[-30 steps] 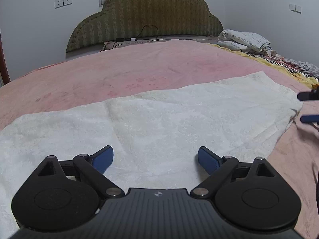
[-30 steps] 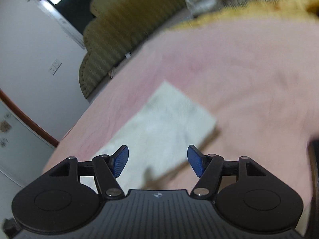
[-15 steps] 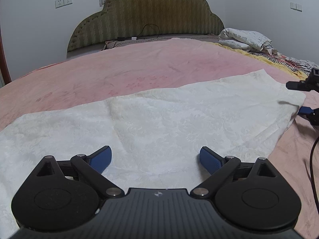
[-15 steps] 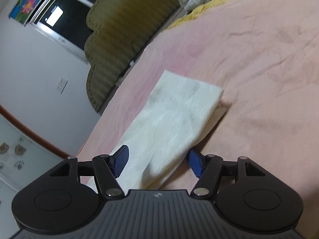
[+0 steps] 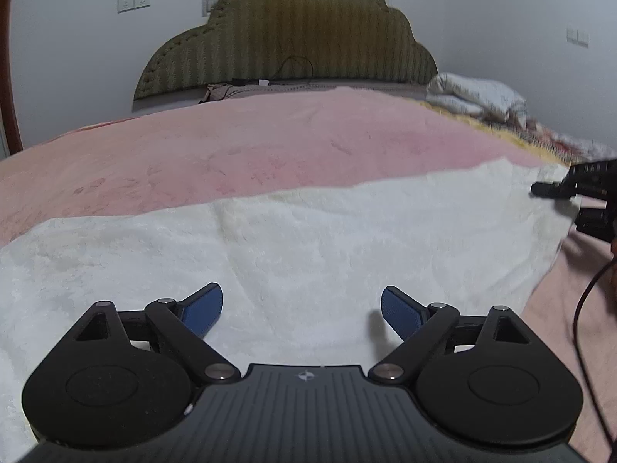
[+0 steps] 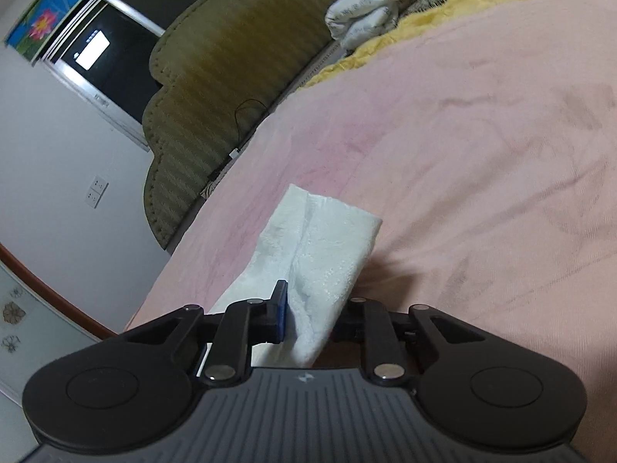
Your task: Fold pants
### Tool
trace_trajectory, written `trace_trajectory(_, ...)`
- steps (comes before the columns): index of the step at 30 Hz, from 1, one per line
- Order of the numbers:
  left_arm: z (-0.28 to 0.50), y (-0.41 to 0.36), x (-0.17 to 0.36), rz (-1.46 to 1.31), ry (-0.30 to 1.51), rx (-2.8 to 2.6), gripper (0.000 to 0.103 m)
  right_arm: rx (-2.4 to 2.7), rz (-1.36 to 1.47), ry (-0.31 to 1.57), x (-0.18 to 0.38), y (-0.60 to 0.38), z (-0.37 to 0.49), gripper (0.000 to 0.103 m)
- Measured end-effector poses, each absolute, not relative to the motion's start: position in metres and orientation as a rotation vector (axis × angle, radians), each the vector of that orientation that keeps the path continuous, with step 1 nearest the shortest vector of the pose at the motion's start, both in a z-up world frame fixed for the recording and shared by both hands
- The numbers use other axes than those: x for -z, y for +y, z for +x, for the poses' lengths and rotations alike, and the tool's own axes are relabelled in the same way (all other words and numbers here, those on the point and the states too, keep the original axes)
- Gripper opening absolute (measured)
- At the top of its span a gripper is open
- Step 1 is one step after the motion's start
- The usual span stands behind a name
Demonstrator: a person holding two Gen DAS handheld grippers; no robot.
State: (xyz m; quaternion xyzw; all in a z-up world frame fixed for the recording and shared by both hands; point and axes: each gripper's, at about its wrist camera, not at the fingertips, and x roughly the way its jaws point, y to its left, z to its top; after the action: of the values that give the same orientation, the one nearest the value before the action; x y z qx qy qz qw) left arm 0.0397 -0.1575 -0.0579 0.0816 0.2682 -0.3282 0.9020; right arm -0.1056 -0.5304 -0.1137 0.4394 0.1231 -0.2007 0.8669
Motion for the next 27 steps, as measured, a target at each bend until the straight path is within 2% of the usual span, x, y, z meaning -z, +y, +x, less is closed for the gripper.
trace_trajectory(4,0.059,-0.136,0.04,-0.077,0.62,0.751,0.092,0.407,0.683,0.259,0.082,-0.505,-0.101,0.016)
trace_trajectory(9,0.102,-0.122,0.049,-0.482,0.852,0.836,0.092,0.285,0.185,0.298,0.042,-0.422,-0.079,0.016)
trace_trajectory(16,0.111,-0.13,0.054,-0.638,0.915,0.948,0.094,0.15,-0.168,0.374,0.05,-0.341,-0.072,0.013)
trace_trajectory(20,0.122,-0.148,0.068,-0.819,1.049,1.023,0.099,0.077,-0.346,0.368,0.06,-0.302,-0.076,0.013)
trace_trajectory(23,0.133,-0.159,0.08,-0.894,1.129,0.979,0.098,0.018,-0.373,0.364,0.064,-0.284,-0.079,0.013)
trace_trajectory(24,0.137,-0.16,0.084,-0.913,1.134,0.958,0.093,0.003,-0.377,0.359,0.065,-0.279,-0.081,0.013)
trace_trajectory(26,0.144,-0.159,0.088,-0.949,1.133,0.926,0.071,-0.019,-0.387,0.357,0.066,-0.272,-0.083,0.013)
trace_trajectory(27,0.147,-0.158,0.089,-0.953,1.143,0.922,0.05,-0.028,-0.401,0.364,0.068,-0.269,-0.083,0.013)
